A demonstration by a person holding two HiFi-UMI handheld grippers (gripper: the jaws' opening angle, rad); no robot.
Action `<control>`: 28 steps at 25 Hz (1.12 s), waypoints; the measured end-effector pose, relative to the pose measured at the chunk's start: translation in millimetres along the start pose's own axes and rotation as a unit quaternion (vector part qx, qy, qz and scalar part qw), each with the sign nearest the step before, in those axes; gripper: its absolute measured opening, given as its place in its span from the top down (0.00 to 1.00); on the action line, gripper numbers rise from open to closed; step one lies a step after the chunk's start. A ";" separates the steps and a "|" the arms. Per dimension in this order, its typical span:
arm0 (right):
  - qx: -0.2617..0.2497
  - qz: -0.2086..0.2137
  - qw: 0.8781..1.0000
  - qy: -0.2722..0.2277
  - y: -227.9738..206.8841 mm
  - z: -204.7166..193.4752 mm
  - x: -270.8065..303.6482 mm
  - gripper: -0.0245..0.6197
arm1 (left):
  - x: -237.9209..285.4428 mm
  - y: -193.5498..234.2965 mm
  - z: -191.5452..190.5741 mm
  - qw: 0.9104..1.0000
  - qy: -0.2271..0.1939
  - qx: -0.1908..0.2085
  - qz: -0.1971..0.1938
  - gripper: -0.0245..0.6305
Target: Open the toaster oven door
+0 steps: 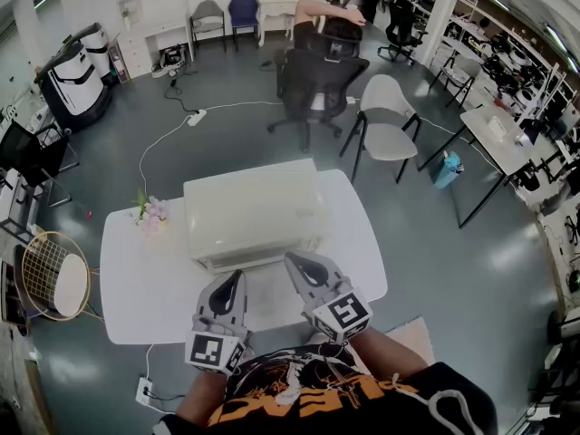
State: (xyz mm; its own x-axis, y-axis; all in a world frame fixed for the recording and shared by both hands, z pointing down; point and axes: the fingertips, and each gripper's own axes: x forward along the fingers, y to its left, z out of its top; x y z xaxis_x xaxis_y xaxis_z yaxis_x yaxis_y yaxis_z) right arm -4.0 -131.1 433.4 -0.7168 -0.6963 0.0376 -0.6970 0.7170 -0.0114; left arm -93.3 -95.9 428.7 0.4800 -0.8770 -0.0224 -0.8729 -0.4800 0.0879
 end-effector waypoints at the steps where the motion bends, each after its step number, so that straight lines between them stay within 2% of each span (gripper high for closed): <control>1: 0.000 0.000 1.000 0.001 -1.5 -0.8 -1.3 0.94 | 0.8 -1.7 -0.6 1.000 0.000 -0.001 0.000 0.93; 11: 0.013 0.002 1.000 0.002 -7.7 -6.2 -1.8 0.94 | 4.0 -4.5 -3.9 1.000 0.001 -0.003 0.000 0.93; 14: 0.011 0.027 0.999 0.017 -3.7 -13.0 0.6 0.94 | 3.8 -5.2 -4.3 1.000 0.002 -0.003 0.001 0.93; 18: -0.045 0.072 0.994 0.075 2.9 -32.0 9.1 0.94 | 1.8 -3.3 -4.9 1.000 0.002 -0.003 0.001 0.93; 21: -0.084 0.101 0.982 0.132 0.7 -58.0 14.5 0.94 | -1.6 -3.1 -8.9 1.000 0.003 -0.004 0.002 0.93; 24: -0.133 0.125 0.965 0.189 -8.1 -85.0 17.2 0.90 | -0.8 -4.9 -12.3 1.000 0.002 -0.005 -0.001 0.93; 26: -0.173 0.138 0.948 0.227 -13.0 -102.5 19.0 0.90 | -0.6 -3.5 -8.5 1.000 0.004 -0.003 0.002 0.93; 28: -0.210 0.157 0.926 0.271 -16.4 -123.9 17.3 0.89 | -1.3 -3.2 -6.6 1.000 0.007 -0.004 0.006 0.93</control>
State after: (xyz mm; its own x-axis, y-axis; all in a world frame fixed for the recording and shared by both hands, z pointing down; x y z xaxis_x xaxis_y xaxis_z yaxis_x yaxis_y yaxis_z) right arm -2.6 -150.6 558.0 -0.6888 -0.4125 0.5962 -0.3053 0.9109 0.2775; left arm -90.6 -93.1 435.0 0.4714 -0.8819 -0.0075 -0.8774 -0.4698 0.0968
